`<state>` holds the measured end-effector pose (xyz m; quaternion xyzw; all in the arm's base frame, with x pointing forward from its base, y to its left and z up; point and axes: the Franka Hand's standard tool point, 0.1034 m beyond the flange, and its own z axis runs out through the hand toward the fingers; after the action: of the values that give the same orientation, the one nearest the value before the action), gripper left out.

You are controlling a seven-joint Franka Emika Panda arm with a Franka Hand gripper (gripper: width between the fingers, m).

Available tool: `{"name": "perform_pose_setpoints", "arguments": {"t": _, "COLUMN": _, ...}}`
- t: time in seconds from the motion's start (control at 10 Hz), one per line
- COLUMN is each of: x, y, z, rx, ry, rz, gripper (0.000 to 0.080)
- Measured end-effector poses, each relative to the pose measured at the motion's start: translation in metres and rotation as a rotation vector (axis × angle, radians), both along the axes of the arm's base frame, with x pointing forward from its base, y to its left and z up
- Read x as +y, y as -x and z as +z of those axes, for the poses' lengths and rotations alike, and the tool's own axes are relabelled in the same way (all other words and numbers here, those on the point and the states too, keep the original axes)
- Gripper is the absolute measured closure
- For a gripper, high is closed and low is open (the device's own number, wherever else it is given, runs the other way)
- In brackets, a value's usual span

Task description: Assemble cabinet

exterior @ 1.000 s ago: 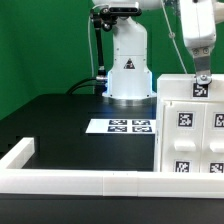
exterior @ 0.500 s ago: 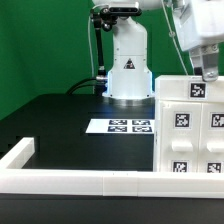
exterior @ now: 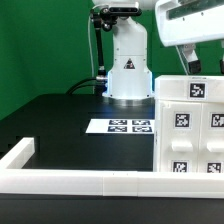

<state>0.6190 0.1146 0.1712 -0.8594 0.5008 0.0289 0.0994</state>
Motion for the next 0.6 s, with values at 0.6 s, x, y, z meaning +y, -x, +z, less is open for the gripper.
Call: {"name": "perform_pose_setpoints", "arguments": {"t": 0.6, "x": -0.0025, "y": 0.0041, "z": 0.0040, "rx": 0.006, "ry": 0.062, "rz": 0.826, "gripper": 0.0151}}
